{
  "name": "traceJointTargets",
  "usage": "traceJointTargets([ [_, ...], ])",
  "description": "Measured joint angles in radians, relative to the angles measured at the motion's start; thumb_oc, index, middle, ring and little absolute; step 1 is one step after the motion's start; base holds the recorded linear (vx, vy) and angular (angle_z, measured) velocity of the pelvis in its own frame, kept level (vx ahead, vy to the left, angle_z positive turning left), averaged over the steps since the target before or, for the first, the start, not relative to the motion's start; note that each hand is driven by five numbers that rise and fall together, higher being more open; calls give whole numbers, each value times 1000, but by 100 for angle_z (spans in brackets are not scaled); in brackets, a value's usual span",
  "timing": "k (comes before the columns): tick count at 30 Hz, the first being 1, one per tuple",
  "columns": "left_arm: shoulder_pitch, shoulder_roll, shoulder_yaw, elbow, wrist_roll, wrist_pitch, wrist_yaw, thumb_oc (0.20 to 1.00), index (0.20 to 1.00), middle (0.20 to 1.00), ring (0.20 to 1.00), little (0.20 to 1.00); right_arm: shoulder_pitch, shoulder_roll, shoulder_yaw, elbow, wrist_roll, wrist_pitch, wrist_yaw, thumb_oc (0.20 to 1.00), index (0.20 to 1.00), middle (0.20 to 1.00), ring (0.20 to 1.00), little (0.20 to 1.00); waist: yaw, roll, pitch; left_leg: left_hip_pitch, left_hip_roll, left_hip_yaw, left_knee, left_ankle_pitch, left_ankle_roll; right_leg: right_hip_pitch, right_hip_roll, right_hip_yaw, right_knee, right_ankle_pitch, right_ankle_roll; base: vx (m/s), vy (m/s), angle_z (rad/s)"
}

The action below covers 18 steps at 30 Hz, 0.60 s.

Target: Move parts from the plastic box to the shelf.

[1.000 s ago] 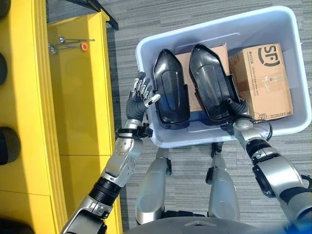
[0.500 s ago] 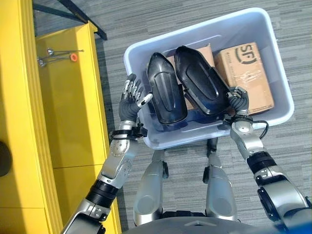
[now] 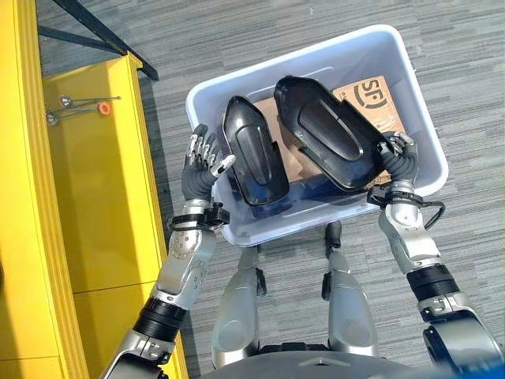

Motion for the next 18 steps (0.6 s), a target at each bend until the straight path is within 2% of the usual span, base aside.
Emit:
traceJointTargets([
  [5,47,0,54,-27,2,17,-6,1000,1000,1000,1000,1000,88,57,36,-135,184,-22,104,200,200,200,200,200,1,-7,-7,29,1,0,0,-2,-2,29,1,0,0,-1,0,2,-2,-1],
  [9,104,1,82,-43,2,37,-23,1000,1000,1000,1000,1000,148,56,82,-179,319,-23,205,200,200,200,200,200,2,-44,-35,60,2,3,0,-9,-8,58,1,3,0,-2,0,7,-6,-1],
  [10,152,0,96,-43,1,43,-31,1000,1000,1000,1000,1000,182,57,90,-198,360,-23,237,200,200,200,200,200,4,-52,-71,64,3,6,0,-14,-10,60,-1,3,0,-2,0,30,-33,-3],
  [13,190,-2,132,-43,1,58,-47,1000,1000,1000,1000,1000,206,54,97,-214,429,-17,264,200,200,200,200,200,10,-50,-80,103,3,10,0,-18,-9,99,0,4,0,-8,-1,38,-45,-2],
  [14,218,-3,150,-43,1,65,-52,1000,1000,1000,1000,1000,224,52,110,-231,463,-11,285,200,200,200,200,200,10,-48,-104,125,4,8,-1,-24,-12,122,1,3,0,-14,-2,34,-52,1],
  [18,252,-14,170,-42,1,69,-64,1000,1000,1000,1000,1000,249,40,112,-238,491,6,320,200,200,200,200,200,15,-38,-135,165,4,0,-3,-42,-13,167,2,1,0,-25,-3,-2,-66,5],
])
